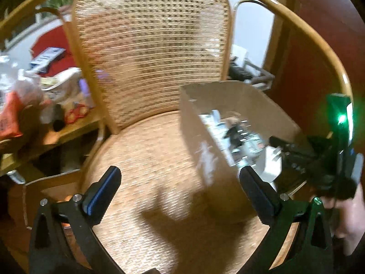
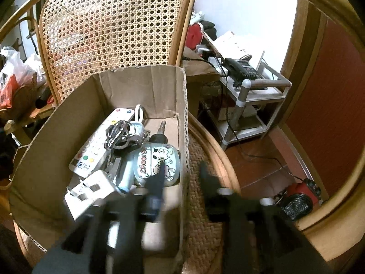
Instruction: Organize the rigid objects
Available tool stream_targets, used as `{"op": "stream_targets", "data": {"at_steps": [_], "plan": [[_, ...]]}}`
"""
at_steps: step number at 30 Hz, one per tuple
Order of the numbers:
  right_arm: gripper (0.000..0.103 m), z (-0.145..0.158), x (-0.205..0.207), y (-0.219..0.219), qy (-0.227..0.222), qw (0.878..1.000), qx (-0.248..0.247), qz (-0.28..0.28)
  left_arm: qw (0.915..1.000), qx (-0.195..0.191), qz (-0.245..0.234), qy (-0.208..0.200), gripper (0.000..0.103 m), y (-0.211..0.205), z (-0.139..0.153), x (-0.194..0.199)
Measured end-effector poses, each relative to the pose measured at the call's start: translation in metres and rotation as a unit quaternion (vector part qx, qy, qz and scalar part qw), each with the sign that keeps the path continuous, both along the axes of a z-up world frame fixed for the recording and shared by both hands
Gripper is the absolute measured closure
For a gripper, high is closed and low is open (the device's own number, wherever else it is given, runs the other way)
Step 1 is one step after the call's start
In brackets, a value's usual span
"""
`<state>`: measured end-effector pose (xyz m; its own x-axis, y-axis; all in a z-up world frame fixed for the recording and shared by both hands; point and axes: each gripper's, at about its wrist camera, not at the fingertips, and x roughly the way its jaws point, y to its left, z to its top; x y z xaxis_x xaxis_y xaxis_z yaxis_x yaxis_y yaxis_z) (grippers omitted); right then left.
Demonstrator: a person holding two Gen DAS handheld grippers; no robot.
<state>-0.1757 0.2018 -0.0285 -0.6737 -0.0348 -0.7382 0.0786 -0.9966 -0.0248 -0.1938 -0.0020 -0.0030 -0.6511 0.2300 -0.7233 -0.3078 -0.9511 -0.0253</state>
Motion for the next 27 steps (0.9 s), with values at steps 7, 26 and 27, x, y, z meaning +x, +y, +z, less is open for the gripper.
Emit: {"op": "stream_targets", "data": {"at_steps": [7, 26, 27], "plan": [[0.004, 0.009, 0.012, 0.001, 0.036, 0.999, -0.019, -0.005, 0.9988, 0.017, 0.04, 0.021, 0.001, -0.033, -0.002, 0.03], [0.004, 0.051, 0.123, -0.042, 0.153, 0.987, 0.009, 0.041, 0.993, 0.072, 0.085, 0.042, 0.001, -0.063, 0.0, 0.097], [0.004, 0.052, 0.128, -0.042, 0.154, 0.987, 0.008, 0.04, 0.9917, 0.081, 0.092, 0.04, 0.001, -0.066, -0.001, 0.101]]}}
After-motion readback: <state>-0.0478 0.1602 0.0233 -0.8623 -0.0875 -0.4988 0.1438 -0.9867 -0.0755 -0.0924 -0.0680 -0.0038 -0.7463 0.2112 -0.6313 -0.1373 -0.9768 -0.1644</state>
